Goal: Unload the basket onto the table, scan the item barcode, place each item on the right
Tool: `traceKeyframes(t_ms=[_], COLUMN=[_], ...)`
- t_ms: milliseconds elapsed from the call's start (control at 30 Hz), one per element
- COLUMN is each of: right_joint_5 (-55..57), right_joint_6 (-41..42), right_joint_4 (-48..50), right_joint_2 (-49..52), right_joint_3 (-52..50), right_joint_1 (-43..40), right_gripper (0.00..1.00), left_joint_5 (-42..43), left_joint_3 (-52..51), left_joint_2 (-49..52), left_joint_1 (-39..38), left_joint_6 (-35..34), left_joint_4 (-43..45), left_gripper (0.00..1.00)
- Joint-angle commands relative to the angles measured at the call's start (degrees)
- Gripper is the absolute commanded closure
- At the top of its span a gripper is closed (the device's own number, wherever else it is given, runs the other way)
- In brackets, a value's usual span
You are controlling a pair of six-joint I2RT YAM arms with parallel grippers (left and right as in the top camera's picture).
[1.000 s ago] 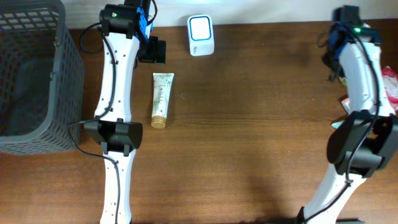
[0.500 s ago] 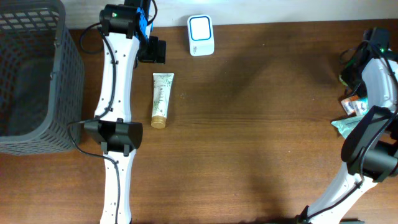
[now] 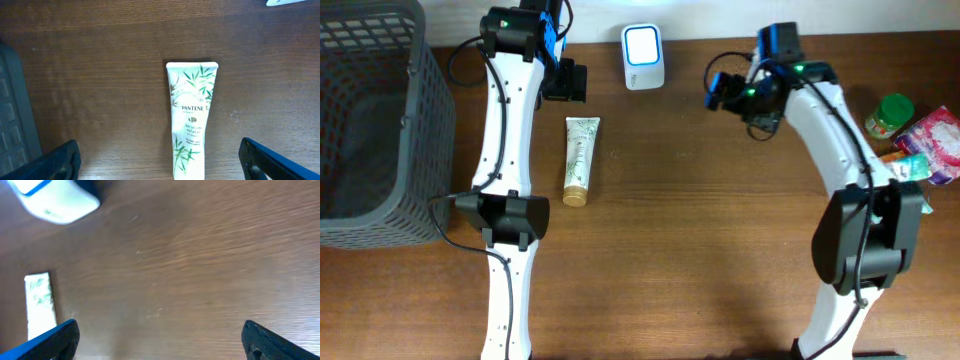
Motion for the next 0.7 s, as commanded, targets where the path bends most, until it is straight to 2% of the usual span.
traceKeyframes(t_ms=[0, 67, 133, 200, 233, 333, 400, 433, 500, 533, 667], right_joint_5=[0.0, 0.1, 7.3, 8.4, 8.4, 8.4, 8.4, 8.4, 8.4, 8.4, 8.4], right_joint_6=[-0.4, -0.8, -2.3, -2.3, -2.3, -2.3, -2.3, -2.3, -2.3, -2.3, -2.3], right_joint_4=[0.0, 0.0, 0.0, 0.0, 0.0, 0.0, 0.0, 0.0, 0.0, 0.0, 0.0], right_joint_2=[-1.2, -1.2, -1.2, -1.2, -1.2, -1.2, -1.2, -1.2, -1.2, -1.2, -1.2], right_joint_3=[-0.3, -0.3, -0.3, -0.3, -0.3, -0.3, -0.3, -0.3, -0.3, -0.3, -0.3], right_joint_1=[2.8, 3.2, 3.0, 3.0, 3.0, 3.0, 3.0, 3.0, 3.0, 3.0, 3.0], right_gripper=[0.01, 0.01, 0.01, 0.01, 0.01, 0.01, 0.01, 0.01, 0.01, 0.01, 0.01], left_joint_5=[0.4, 0.4, 0.5, 1.0, 3.0, 17.1, 15.1, 14.0, 14.1, 14.3, 11.1], left_joint_3=[0.5, 0.5, 0.5, 0.5, 0.5, 0.4, 0.0, -1.5, -5.1, -9.9, -27.0], left_joint_2=[0.0, 0.0, 0.0, 0.0, 0.0, 0.0, 1.6, 2.6, 4.5, 5.2, 5.2], left_joint_1=[0.2, 0.2, 0.2, 0.2, 0.2, -0.1, -0.5, -0.6, -0.6, -0.8, -1.6], left_joint_6=[-0.5, -0.5, -0.6, -0.5, -2.0, -2.5, -2.4, -2.4, -2.4, -2.4, -2.4], left_joint_4=[0.0, 0.0, 0.0, 0.1, 0.8, 0.5, -0.1, -0.1, -0.1, -0.1, 1.9], left_gripper=[0.01, 0.01, 0.01, 0.01, 0.01, 0.01, 0.01, 0.06, 0.29, 0.32, 0.33])
